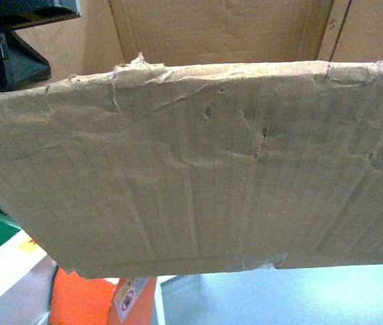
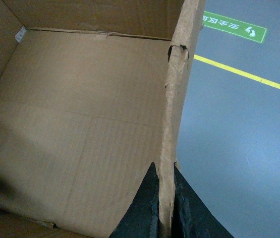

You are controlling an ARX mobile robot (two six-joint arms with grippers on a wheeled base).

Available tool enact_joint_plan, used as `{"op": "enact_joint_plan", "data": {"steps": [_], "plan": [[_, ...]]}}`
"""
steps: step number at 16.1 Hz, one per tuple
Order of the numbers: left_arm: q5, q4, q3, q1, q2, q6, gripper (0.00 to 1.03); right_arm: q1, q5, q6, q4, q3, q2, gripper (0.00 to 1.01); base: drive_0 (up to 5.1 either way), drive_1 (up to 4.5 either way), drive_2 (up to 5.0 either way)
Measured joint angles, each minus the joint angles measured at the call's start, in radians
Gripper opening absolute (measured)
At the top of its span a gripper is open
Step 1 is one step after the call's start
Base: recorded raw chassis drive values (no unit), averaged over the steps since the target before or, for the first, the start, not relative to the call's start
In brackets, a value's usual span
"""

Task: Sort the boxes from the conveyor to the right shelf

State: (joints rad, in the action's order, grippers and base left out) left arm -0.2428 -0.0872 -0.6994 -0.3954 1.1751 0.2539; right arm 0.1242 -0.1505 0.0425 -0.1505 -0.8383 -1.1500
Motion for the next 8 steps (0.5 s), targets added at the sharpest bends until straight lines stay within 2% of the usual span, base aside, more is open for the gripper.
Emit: {"op": "enact_joint_plan", "data": {"steps": [5,6,8], "plan": [[0.000,0.000,0.000,0.000,0.000,0.000,0.03,0.000,0.000,0.000,0.000,0.000,0.000,0.02,-0.9,-0.88,-0.9],[0.000,0.000,0.000,0.000,0.000,0.000,0.03,0.000,0.000,0.000,0.000,0.000,0.000,0.02,2.1,-0.90,-4.0],[0.001,0.000,0.000,0.002,0.000,0.000,0.03,0.000,0.000,0.000,0.000,0.000,-0.001,0.02,-1.2,-1.20,-1.2]]}}
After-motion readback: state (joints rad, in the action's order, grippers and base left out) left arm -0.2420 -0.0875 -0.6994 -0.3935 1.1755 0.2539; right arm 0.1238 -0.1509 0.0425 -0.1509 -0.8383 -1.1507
